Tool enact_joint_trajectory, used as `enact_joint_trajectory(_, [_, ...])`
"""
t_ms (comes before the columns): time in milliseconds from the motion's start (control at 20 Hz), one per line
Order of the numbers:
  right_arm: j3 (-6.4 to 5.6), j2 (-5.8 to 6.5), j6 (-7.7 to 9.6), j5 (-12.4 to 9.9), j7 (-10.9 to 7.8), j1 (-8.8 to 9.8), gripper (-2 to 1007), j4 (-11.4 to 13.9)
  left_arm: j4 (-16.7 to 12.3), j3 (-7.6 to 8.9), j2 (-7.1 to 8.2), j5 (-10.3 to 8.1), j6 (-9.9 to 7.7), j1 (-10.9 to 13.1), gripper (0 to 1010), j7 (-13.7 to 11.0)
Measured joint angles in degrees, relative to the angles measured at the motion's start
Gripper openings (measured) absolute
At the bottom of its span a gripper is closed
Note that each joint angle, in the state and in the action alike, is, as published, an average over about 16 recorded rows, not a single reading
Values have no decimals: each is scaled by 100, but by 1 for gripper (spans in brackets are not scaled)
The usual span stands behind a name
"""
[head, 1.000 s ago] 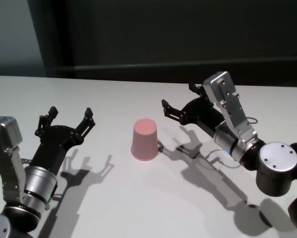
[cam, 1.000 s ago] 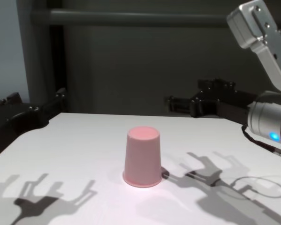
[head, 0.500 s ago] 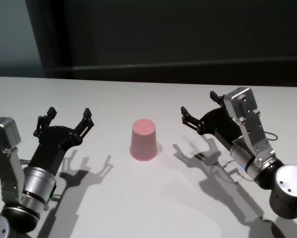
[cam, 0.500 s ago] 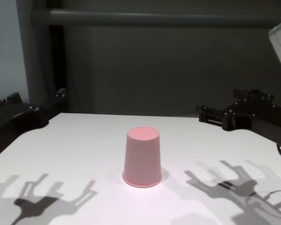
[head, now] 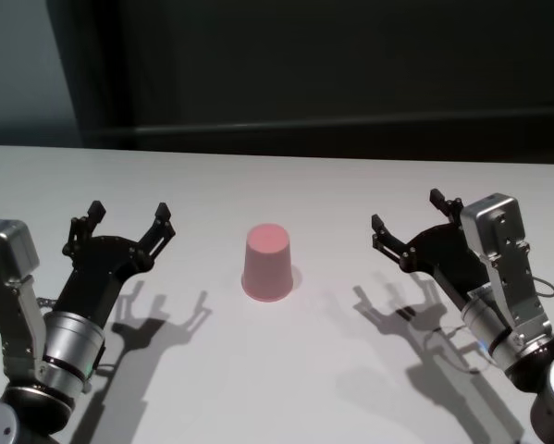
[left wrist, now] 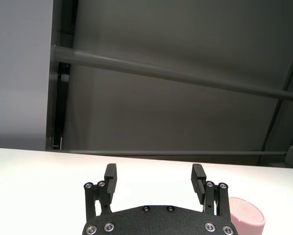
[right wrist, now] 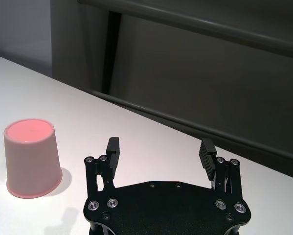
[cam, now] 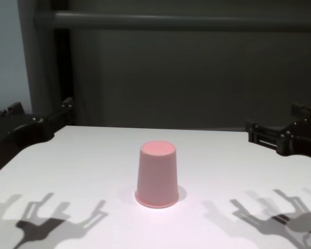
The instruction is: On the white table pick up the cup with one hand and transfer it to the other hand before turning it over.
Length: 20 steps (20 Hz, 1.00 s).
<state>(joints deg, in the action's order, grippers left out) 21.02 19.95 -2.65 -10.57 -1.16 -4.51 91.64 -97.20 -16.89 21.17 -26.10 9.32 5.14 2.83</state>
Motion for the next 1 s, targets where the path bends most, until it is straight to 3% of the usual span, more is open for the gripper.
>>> enact_joint_trajectory(450, [-259, -48, -195, 117, 206, 440, 1002, 214, 0, 0, 0, 0, 0, 0, 1003, 0])
enact_joint_trajectory(1000, [-428, -302, -296, 375, 492, 631, 1002, 206, 0, 0, 0, 0, 0, 0, 1003, 0])
